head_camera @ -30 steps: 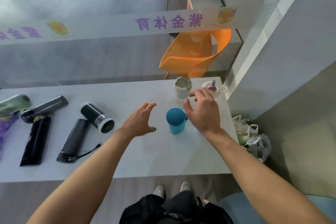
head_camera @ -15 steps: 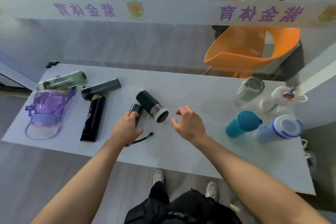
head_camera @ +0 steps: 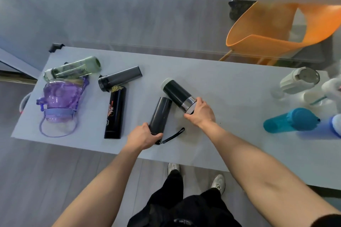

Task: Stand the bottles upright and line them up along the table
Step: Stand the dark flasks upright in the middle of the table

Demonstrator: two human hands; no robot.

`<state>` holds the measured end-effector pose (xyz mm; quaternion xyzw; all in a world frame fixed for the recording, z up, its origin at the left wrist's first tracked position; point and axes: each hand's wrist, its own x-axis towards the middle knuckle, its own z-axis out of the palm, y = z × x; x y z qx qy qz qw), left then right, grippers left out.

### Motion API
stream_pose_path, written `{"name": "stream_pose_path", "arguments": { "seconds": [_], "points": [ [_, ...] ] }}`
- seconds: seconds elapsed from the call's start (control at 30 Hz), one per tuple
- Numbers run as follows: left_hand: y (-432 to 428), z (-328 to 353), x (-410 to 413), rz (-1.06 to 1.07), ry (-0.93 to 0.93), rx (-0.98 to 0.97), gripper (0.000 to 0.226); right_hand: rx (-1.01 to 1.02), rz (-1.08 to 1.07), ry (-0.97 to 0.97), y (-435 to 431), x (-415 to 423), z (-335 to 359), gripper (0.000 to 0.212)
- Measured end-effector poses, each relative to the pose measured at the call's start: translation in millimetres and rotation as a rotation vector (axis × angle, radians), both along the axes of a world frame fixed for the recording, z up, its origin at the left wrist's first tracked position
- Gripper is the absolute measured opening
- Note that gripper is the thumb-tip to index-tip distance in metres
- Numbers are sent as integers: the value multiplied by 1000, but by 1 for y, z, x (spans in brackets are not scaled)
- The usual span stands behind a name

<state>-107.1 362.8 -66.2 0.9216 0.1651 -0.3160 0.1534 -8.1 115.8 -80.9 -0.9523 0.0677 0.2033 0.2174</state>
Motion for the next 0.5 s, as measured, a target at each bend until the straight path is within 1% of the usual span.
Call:
{"name": "stream_pose_path", "arguments": {
  "seconds": [0.13,0.23,0.37,0.5],
  "points": [
    [1,4,0,4,-29,-16,65,45,-84,-25,-12,-8,7,79],
    [3,11,8,11,-88,-51,60,108,-157,-105,-32,-33,24,80],
    [-5,27,29,14,-221,-111,67,151,-254,-278,-70,-62,46,79],
    [-32,52,54,-25,-360,-164,77,167,-313,-434,-104,-69,68,76]
  ]
}}
